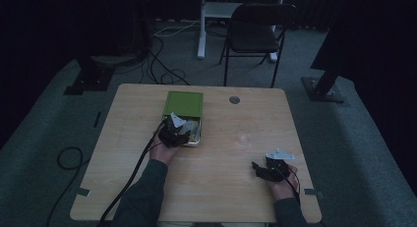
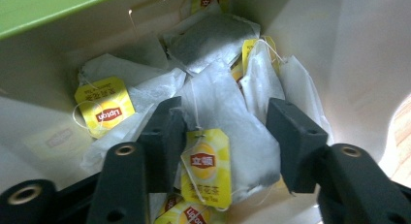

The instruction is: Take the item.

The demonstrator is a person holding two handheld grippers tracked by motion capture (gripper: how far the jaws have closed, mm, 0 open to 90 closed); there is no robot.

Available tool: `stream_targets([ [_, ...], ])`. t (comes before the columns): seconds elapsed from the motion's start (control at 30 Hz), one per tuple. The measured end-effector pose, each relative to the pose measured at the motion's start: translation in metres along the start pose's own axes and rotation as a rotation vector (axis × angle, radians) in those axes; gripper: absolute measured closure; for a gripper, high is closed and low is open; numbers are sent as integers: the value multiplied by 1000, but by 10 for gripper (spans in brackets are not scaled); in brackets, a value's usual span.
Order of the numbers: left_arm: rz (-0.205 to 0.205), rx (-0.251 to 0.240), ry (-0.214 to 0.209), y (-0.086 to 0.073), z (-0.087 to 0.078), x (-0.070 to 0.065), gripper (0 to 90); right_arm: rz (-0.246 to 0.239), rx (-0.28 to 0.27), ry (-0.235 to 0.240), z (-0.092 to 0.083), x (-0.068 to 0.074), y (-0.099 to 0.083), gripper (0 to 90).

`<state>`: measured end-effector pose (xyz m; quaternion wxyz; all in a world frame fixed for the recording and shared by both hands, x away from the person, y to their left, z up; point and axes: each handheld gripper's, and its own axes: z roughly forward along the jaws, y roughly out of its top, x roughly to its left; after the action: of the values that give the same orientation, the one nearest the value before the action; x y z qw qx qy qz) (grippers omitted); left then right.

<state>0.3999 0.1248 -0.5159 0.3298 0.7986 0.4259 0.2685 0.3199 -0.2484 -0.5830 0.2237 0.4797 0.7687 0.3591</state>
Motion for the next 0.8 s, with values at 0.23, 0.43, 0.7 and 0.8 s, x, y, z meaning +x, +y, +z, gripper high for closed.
stream_targets([
  [0.23,7,-10,2,2,-8,0,699,0,0,0,0,0,0,335],
  [0.43,28,-7,11,3,-15,1,782,0,0,0,0,0,0,335],
  [0.7,17,-39,-18,6,-29,5,827,0,0,0,0,0,0,335],
  [0.8,8,-57,-30,8,-35,7,836,-1,0,0,0,0,0,335],
])
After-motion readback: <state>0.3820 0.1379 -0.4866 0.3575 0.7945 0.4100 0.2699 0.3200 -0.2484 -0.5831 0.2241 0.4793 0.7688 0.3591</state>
